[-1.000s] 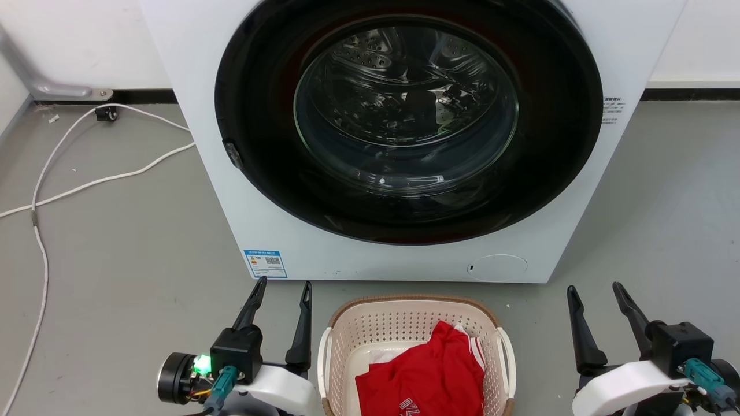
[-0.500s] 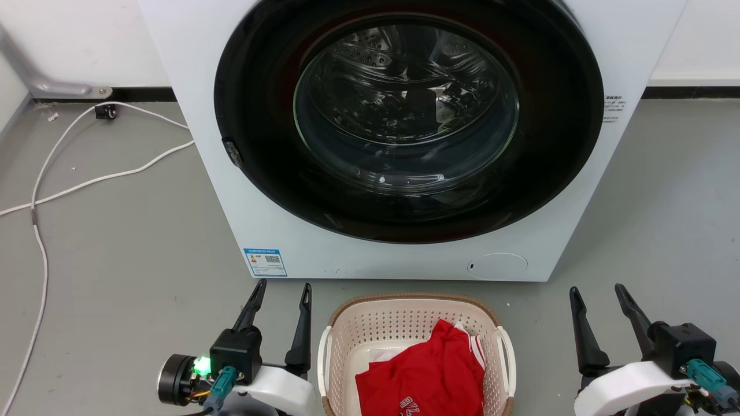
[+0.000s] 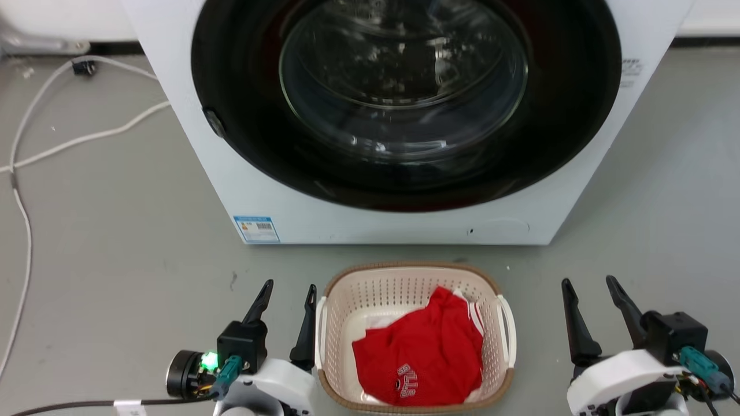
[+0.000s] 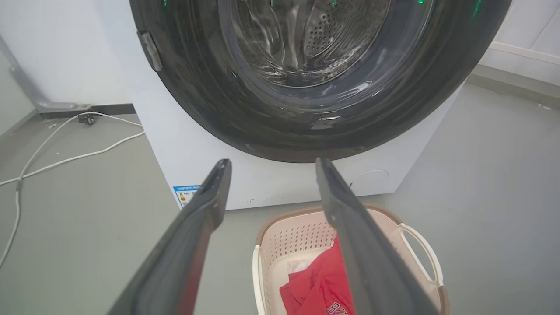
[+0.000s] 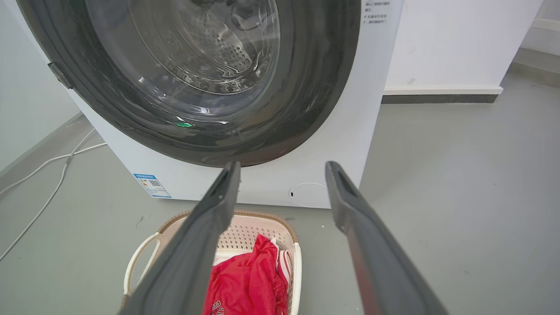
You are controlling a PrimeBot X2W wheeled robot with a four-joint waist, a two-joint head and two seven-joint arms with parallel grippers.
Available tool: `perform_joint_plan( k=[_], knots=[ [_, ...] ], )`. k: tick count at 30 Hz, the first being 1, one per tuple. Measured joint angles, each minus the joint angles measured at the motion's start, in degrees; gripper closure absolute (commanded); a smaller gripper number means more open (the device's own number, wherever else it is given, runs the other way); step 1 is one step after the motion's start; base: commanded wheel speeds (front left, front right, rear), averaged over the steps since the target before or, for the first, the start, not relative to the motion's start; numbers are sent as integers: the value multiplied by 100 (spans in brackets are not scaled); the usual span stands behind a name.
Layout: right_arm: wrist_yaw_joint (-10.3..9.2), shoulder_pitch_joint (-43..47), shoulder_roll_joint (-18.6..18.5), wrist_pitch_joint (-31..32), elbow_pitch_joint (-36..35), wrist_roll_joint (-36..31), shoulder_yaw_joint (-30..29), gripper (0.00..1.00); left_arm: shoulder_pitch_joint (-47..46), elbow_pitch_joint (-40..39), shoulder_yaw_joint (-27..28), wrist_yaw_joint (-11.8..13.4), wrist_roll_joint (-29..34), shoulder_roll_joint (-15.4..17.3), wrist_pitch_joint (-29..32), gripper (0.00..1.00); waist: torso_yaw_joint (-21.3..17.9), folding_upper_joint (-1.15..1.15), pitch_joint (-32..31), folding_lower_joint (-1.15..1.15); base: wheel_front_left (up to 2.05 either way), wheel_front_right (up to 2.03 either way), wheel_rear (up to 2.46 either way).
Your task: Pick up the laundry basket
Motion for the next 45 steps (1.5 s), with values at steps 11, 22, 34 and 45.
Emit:
perform_joint_plan(
  k=[11,22,34,45],
  knots=[
    [0,-775,0,-48,614,29,145,0,-937,935,1,-177,-400,-11,11,0,-127,0,1184,0,0,0,0],
    [0,-1838,2,-213,1792,137,311,0,-2300,2288,99,-431,-680,159,478,0,-284,0,2503,1,0,0,0],
    [1,-3261,2,-305,3570,593,637,0,-3534,3604,82,-668,-1090,477,1028,0,-481,0,3593,1,0,0,0],
    [1,-4546,2,25,5166,1378,1417,0,-4491,4290,-376,-704,-1701,660,1806,0,-515,0,4137,1,0,0,0]
  ],
)
